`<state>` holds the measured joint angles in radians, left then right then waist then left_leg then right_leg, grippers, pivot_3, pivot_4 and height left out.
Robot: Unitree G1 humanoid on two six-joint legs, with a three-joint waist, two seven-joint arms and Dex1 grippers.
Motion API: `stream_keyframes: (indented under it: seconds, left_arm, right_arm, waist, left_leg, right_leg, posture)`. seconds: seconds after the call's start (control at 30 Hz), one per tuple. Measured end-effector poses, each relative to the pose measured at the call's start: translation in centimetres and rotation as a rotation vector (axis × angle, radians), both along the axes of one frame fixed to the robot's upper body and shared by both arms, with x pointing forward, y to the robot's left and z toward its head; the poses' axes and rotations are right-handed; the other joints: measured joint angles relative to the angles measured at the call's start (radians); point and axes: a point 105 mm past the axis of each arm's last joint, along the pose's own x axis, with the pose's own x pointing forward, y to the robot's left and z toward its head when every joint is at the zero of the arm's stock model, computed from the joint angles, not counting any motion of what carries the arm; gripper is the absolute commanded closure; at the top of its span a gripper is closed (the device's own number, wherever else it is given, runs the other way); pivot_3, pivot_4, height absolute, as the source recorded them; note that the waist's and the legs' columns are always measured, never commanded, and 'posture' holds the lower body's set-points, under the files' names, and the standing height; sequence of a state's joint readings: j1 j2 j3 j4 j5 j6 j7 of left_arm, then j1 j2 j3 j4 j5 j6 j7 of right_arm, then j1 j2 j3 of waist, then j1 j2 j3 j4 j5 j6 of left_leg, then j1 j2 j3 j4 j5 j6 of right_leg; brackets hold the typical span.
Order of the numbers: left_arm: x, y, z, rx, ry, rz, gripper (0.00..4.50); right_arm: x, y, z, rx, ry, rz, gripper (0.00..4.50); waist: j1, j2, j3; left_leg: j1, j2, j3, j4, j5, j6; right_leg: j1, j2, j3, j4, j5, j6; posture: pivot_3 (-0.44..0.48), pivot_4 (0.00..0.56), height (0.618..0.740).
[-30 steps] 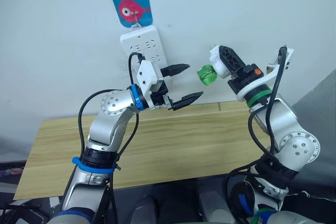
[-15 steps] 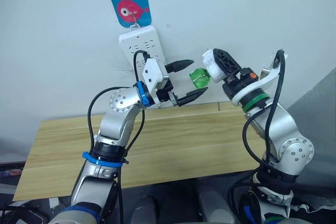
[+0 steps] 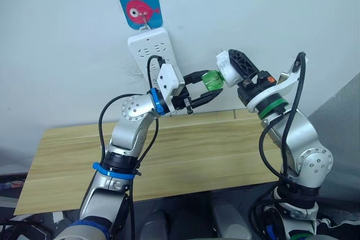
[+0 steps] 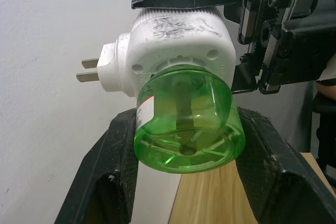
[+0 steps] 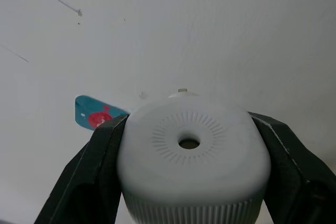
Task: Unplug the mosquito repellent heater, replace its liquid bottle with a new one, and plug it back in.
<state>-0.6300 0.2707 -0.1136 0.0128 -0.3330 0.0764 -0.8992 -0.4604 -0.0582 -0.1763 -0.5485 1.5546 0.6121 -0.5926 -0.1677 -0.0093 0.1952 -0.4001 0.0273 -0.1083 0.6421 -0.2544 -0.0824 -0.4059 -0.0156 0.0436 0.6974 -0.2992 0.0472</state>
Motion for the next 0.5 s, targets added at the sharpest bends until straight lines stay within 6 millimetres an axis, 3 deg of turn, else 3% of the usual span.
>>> stream_keyframes:
  seconds: [0.07,0.2,0.23,0.37,0.5]
  left_arm:
    - [0.0,0.0,-0.1,0.004,0.003,-0.002,2.27]
    - [0.1,0.2,-0.2,0.014,-0.003,0.004,2.27]
    - [0.1,0.4,-0.2,0.02,-0.013,0.008,2.27]
    - [0.1,1.5,-1.3,0.046,0.004,0.041,2.27]
    - [-0.8,3.0,-3.6,0.088,0.056,0.071,2.27]
  right_arm:
    - [0.0,0.0,-0.1,-0.01,0.002,-0.002,1.52]
    - [-0.1,-0.1,-0.3,-0.043,0.0,-0.009,0.14]
    - [-0.2,-0.2,-0.3,-0.049,-0.001,-0.006,0.0]
    - [-0.9,-1.3,0.0,-0.092,-0.033,-0.001,0.0]
    - [-1.0,-4.4,-0.9,-0.247,-0.019,-0.049,0.0]
  waist:
    - [0.0,0.0,0.0]
    - [0.0,0.0,0.0]
    - [0.0,0.0,0.0]
    - [0.002,0.0,0.0]
    - [0.004,0.0,0.0]
  left_leg:
    - [0.0,0.0,0.0,0.0,0.0,0.0]
    - [0.0,0.0,0.0,0.0,0.0,0.0]
    - [0.0,0.0,0.0,0.0,0.0,0.0]
    - [0.0,0.0,0.0,0.0,0.0,0.0]
    - [0.0,0.0,0.0,0.0,0.0,0.0]
  right_leg:
    - [0.0,0.0,0.0,0.0,0.0,0.0]
    - [0.0,0.0,0.0,0.0,0.0,0.0]
    - [0.0,0.0,0.0,0.0,0.0,0.0]
    - [0.0,0.0,0.0,0.0,0.0,0.0]
    - [0.0,0.0,0.001,-0.001,0.0,0.0]
  posture:
    - [-0.206,0.165,0.725]
    - [-0.204,0.169,0.725]
    - [-0.204,0.169,0.725]
    - [-0.206,0.174,0.725]
    - [-0.208,0.181,0.725]
